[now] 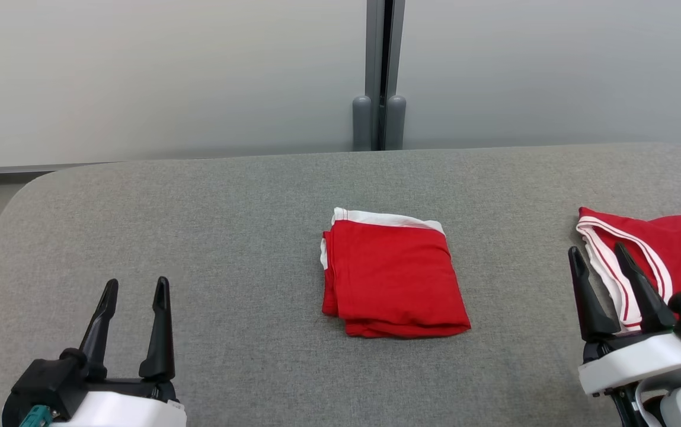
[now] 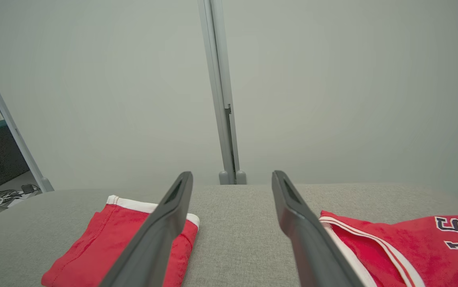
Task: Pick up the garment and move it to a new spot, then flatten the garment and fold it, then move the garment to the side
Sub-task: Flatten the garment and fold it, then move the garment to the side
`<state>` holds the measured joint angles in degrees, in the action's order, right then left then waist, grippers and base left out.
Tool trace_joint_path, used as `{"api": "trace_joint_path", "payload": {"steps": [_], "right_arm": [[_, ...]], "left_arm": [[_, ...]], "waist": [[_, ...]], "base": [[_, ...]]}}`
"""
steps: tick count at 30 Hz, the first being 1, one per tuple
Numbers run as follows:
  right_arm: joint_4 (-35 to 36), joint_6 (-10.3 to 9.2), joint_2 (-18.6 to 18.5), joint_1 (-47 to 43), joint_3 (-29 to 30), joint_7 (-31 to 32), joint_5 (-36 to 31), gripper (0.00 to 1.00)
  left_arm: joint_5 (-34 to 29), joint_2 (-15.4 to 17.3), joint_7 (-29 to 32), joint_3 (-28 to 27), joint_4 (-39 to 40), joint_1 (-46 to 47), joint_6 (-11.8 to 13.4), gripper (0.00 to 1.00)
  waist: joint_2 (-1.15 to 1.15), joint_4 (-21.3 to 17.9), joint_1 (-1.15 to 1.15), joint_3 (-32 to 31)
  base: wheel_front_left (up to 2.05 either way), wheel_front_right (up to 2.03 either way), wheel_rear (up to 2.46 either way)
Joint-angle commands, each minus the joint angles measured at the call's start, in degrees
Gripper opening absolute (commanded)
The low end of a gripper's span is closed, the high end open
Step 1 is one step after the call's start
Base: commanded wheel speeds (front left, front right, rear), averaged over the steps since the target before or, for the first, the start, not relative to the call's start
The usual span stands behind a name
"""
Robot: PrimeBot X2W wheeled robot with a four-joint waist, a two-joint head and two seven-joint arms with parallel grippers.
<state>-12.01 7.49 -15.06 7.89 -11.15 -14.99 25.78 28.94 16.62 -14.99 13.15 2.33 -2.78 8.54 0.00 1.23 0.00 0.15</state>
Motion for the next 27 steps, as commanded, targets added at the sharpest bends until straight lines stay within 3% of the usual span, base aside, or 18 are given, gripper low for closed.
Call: {"api": "trace_joint_path", "payload": {"steps": [1,13,27], "right_arm": [[0.2,0.02,0.1,-0.7,0.4,-0.2,-0.5,1.00],[0.5,0.02,1.7,-1.6,0.7,1.2,-2.2,1.00],[0.2,0.02,2.5,-1.5,2.0,3.1,-3.4,1.00]], "left_arm": [[-0.7,-0.2,-0.2,-0.6,-0.5,-0.7,-0.4,1.00],[-6.2,-3.4,-0.2,-1.8,-3.0,-0.4,-2.7,1.00],[-9.9,-4.3,-0.2,-2.5,-4.1,-0.2,-3.5,1.00]], "waist": [[0.00,-0.1,0.00,-0.1],[0.00,0.2,0.00,-0.2],[0.00,0.6,0.00,0.0]], "base": [[0.00,0.00,0.00],[0.00,0.00,0.00],[0.00,0.00,0.00]]}}
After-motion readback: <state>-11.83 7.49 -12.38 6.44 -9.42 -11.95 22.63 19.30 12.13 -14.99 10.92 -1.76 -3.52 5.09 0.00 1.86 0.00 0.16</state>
